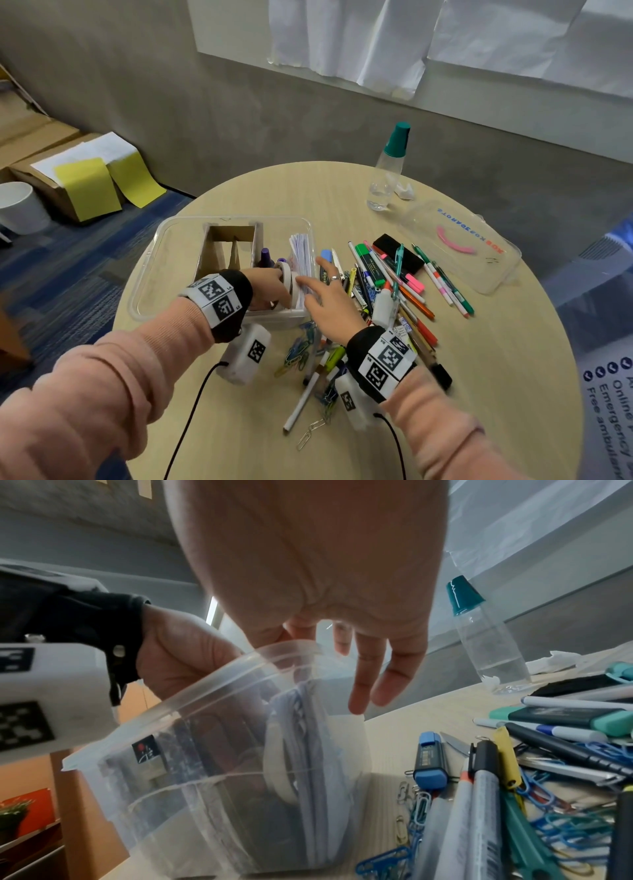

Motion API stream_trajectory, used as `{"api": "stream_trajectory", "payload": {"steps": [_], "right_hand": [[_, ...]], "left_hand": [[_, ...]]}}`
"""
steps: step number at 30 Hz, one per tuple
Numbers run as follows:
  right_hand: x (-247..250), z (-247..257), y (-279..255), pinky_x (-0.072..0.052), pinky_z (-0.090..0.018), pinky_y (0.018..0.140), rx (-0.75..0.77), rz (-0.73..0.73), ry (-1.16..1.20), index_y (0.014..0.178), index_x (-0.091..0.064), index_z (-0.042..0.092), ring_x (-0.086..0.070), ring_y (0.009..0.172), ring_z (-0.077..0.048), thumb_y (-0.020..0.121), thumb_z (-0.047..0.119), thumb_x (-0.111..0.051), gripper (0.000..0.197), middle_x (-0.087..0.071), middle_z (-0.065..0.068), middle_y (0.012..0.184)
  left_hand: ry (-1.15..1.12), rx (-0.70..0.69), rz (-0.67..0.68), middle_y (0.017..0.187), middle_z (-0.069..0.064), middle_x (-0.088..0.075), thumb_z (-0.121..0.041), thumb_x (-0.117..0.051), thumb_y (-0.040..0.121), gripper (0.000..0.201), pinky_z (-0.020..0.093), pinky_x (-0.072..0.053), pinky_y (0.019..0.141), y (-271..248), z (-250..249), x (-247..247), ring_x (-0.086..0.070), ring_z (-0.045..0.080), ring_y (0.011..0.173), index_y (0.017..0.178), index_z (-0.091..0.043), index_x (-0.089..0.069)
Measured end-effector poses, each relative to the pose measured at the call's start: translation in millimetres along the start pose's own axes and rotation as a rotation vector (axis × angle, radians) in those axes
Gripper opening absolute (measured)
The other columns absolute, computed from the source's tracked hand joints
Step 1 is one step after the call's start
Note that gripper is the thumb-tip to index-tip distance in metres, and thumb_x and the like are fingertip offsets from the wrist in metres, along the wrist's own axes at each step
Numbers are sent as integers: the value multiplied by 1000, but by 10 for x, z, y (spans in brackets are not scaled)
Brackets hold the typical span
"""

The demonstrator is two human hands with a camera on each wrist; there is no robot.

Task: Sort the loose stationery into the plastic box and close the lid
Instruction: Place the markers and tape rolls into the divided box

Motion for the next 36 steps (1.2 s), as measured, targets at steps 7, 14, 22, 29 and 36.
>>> {"api": "stream_trajectory", "payload": {"steps": [7,14,22,29,36], "right_hand": [[-32,-45,31,-38,-20,92,10,-2,33,133,-49,22,-45,113,-6,94,16,-41,41,-4,12,154],[166,-82,90,-39,-13,91,26,58,120,125,-54,23,-49,112,-7,94,18,-49,32,-25,7,147],[1385,-1198,522,-41,-35,101,-366,-560,1,113,-63,7,-51,117,-30,87,-2,-48,31,-54,-15,128],[1543,-1944,734,-33,-43,102,-506,-177,-485,136,-42,15,-33,128,-35,86,9,-54,51,-43,-13,141],[1490,-2063,818,-37,-38,95,-471,-85,-577,127,-49,17,-38,122,-31,89,25,-55,39,-57,-12,125]], "left_hand": [[-113,1,10,116,13,-55,-24,-53,92,33,28,-47,87,-8,27,18,-56,24,106,117,-3,-54],[-274,29,27,129,19,-52,-30,-30,100,48,37,-37,105,84,-7,-44,-50,30,119,137,2,-37],[-118,11,-134,150,15,-27,-39,-31,99,62,32,-22,111,66,33,-125,-29,28,137,145,-3,-13],[-78,-61,-359,132,21,-49,-37,-28,100,49,35,-38,96,70,-21,-124,-51,32,117,135,-3,-28],[113,-74,-564,114,11,-59,-11,-38,96,28,37,-47,95,-39,-34,-88,-58,27,104,120,-8,-53]]}}
Point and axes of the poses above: each hand's wrist, its own y-axis towards the middle knuckle, its own x-axis out of the back of the hand, z = x × y, the point moved 5 cm from there along y, towards the middle knuckle
